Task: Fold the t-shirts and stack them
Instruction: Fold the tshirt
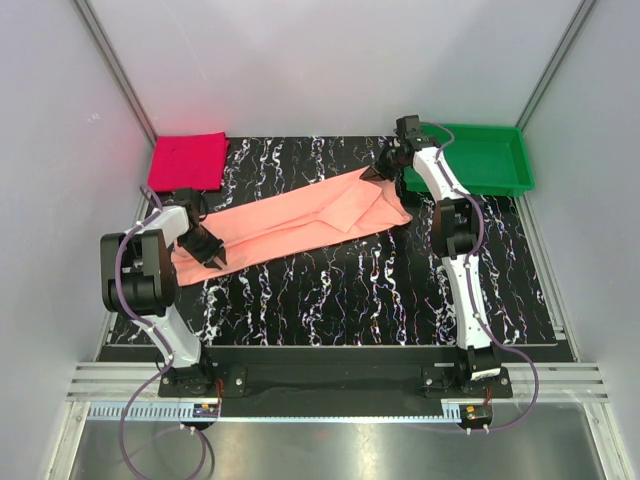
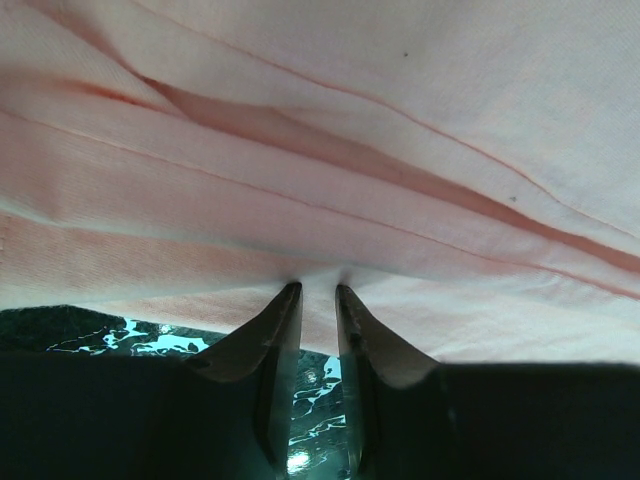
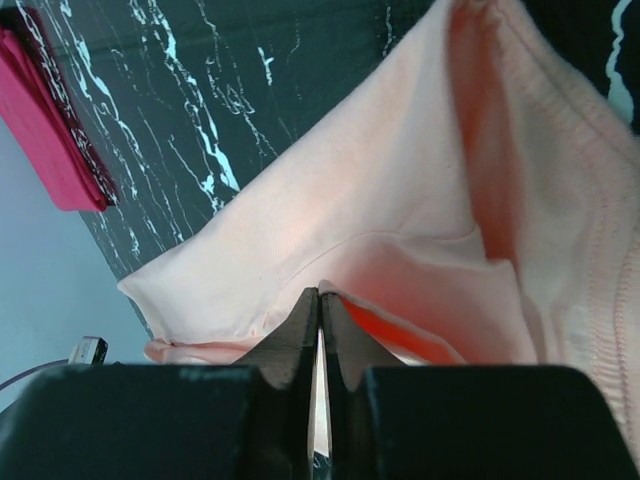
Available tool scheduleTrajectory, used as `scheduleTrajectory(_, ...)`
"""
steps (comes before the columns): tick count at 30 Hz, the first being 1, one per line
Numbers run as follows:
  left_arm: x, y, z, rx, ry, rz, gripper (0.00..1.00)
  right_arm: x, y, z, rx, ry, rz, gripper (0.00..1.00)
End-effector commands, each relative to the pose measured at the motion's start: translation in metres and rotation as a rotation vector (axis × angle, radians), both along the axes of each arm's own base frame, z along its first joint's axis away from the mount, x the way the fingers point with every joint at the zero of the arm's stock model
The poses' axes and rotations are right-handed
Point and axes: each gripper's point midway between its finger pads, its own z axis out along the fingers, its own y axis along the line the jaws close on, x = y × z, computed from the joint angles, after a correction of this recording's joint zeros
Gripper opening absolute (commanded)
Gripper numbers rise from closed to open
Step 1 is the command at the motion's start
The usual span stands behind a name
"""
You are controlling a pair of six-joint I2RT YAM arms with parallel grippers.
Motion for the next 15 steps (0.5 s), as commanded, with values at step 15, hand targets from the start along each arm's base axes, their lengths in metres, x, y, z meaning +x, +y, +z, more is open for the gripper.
scheduleTrajectory(15, 0.026, -0.005, 0.065, 0.021, -0.233, -0.11, 0.38, 0.002, -0.026, 0.1, -0.06, -0.202, 0.033, 0.41)
